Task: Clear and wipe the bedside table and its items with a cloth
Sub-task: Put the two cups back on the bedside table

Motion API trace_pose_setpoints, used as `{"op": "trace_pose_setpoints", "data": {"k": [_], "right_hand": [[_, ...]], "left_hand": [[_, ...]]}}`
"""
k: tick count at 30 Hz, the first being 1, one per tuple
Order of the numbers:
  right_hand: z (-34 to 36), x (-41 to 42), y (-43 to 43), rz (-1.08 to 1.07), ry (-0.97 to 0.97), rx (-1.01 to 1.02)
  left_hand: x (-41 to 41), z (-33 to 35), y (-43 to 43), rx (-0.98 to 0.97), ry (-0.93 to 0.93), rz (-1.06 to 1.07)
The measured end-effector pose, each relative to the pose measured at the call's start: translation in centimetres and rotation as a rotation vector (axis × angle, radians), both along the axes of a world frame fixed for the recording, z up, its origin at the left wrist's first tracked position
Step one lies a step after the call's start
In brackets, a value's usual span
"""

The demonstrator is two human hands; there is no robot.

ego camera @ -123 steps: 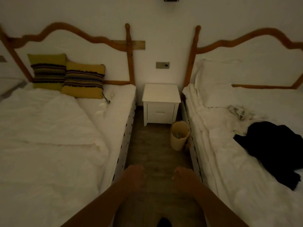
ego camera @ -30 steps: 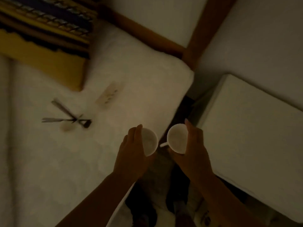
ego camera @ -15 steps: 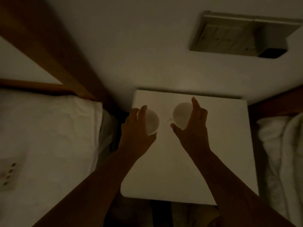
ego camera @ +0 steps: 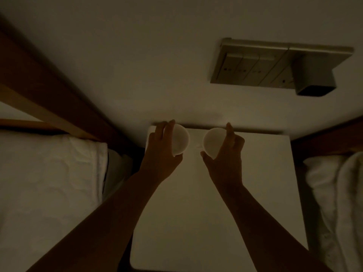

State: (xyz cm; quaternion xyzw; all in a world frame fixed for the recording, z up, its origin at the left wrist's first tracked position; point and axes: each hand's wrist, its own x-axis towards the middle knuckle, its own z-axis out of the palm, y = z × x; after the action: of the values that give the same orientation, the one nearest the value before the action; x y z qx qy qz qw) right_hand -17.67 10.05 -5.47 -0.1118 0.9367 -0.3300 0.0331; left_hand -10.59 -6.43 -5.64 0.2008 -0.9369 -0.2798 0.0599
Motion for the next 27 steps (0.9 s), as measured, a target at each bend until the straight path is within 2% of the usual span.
{"op": "trace_pose_setpoints", "data": {"k": [7,12,18,22,27], "right_hand": [[1.6,1.0,0.6,0.022,-0.027,0.112],[4.0,4.5,1.7,0.042,-0.010,0.068],[5.3,13.2,-0.4,0.184,-0.022,0.000],[4.7,19.2,-3.9,0.264,-0.124,-0.022],[3.7,27.1,-10.2,0.597,-0.378,-0.048]], "left_hand": [[1.2,1.2,-0.3,0.049,-0.054,-0.020],[6.1,2.8,0.2,0.126,-0.004,0.161],[16.7,3.5,0.4,0.238,-0.173,0.398],[24.6,3.3,0.8,0.297,-0.188,0.479],[35.3,3.0,-0.4,0.287,-0.268,0.689]]}}
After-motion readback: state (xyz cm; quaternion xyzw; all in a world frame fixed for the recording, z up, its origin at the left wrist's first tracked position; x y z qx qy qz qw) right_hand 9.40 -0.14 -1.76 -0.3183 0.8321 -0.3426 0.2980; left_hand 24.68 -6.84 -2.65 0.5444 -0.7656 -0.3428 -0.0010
